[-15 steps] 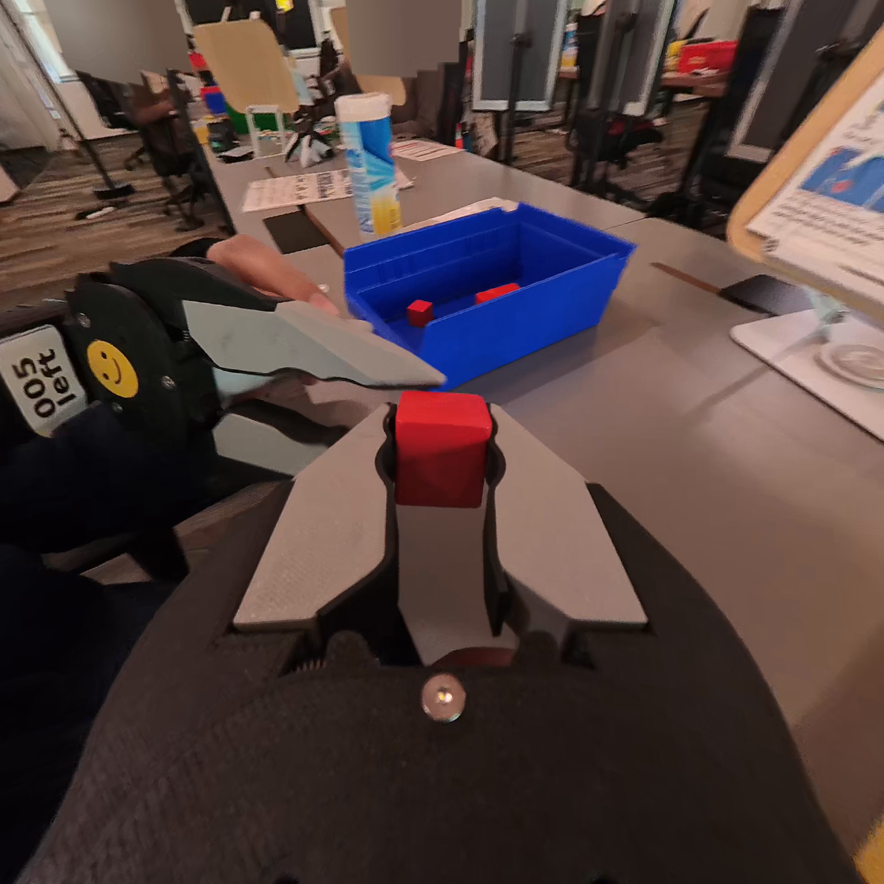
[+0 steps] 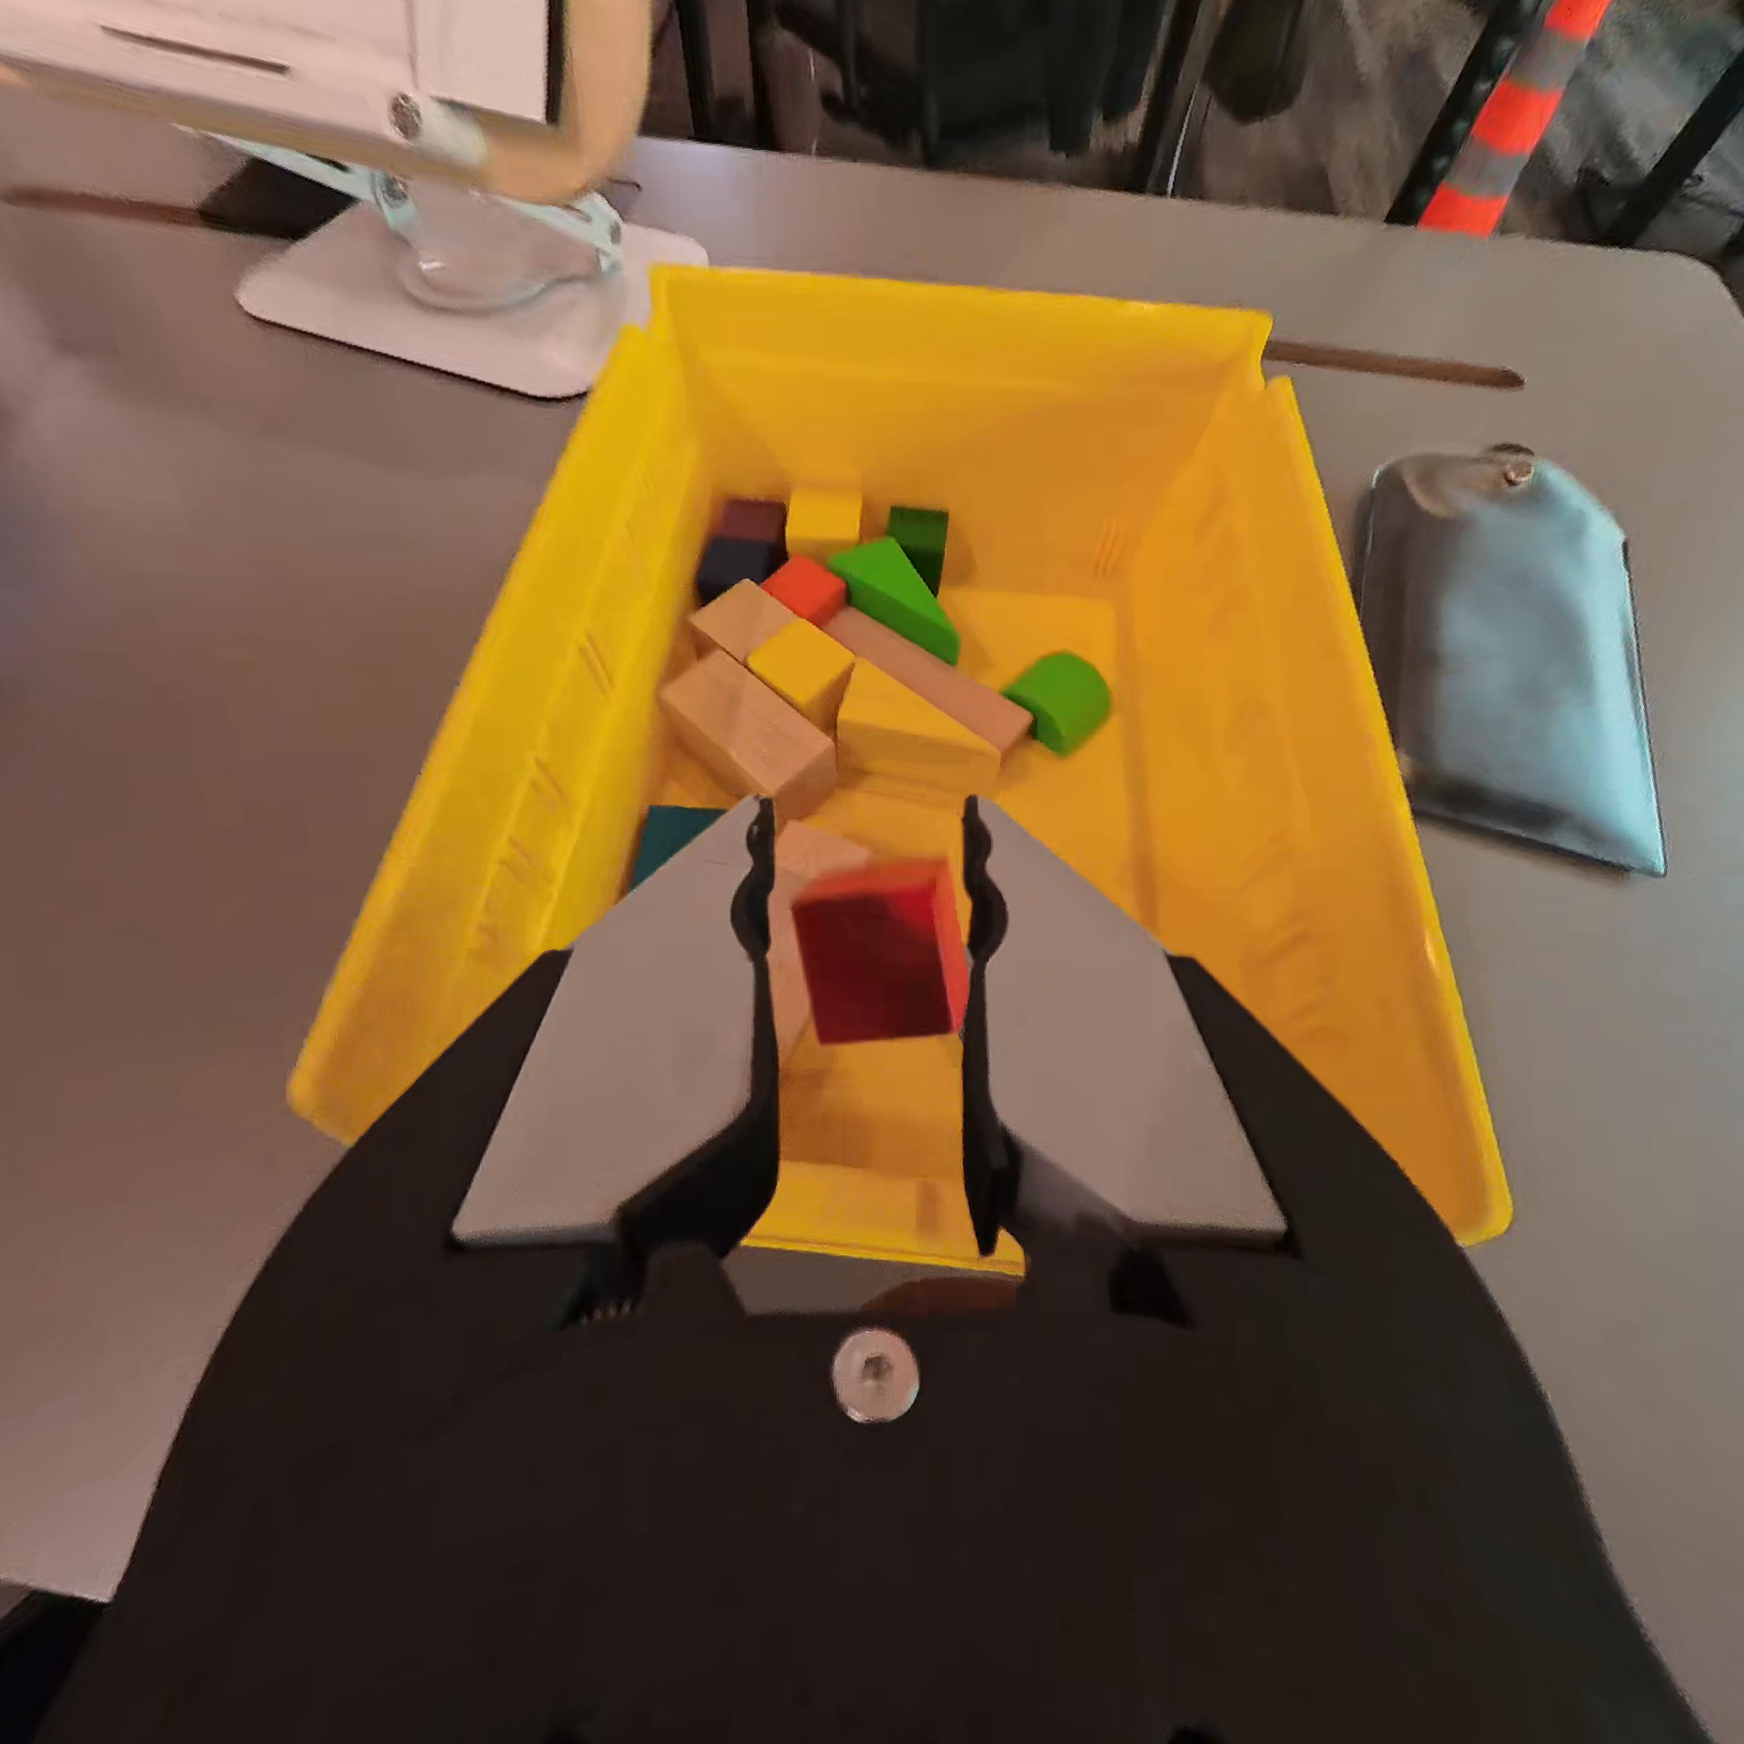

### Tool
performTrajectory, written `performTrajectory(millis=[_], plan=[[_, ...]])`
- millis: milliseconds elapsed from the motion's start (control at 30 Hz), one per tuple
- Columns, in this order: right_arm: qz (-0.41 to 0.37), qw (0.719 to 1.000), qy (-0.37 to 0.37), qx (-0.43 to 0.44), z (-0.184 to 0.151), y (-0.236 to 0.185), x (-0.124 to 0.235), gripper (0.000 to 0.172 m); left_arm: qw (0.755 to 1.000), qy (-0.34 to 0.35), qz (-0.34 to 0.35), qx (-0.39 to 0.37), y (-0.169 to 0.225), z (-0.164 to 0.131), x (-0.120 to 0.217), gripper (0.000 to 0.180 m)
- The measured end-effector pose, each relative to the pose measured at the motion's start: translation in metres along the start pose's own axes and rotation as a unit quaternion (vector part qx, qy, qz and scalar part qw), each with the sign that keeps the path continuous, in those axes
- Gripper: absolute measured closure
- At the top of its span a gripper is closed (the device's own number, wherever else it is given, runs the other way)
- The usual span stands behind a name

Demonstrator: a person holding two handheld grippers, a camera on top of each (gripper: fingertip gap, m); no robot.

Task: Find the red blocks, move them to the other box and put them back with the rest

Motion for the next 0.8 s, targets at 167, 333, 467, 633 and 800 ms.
performTrajectory(millis=[167,333,467,633,800], plan=[[0.019,0.999,0.032,-0.004,0.013,-0.008,0.007,0.133,1.000,-0.019,-0.004,0.010,-0.002,-0.008,0.000,0.159],[0.050,0.996,0.070,-0.011,0.030,-0.022,0.022,0.133,0.994,-0.074,-0.026,0.077,-0.003,-0.033,-0.003,0.157],[0.064,0.993,0.096,0.003,0.042,-0.033,0.032,0.133,0.955,-0.128,-0.103,0.249,0.005,-0.070,-0.003,0.139],[0.082,0.991,0.104,0.015,0.047,-0.045,0.035,0.133,0.924,-0.163,-0.075,0.338,-0.011,-0.121,-0.007,0.130],[0.091,0.991,0.096,0.020,0.044,-0.053,0.031,0.133,0.915,-0.228,-0.030,0.332,-0.023,-0.163,-0.001,0.128]])
Point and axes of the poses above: each gripper's, where its closed fingertips meet, x back along the fingers, z out of its top, y = z × x across the jaws, the point moved 5 cm from there along x, back along the fingers, and after that the axes turned 15 degrees about y, right-handed, at the moved point
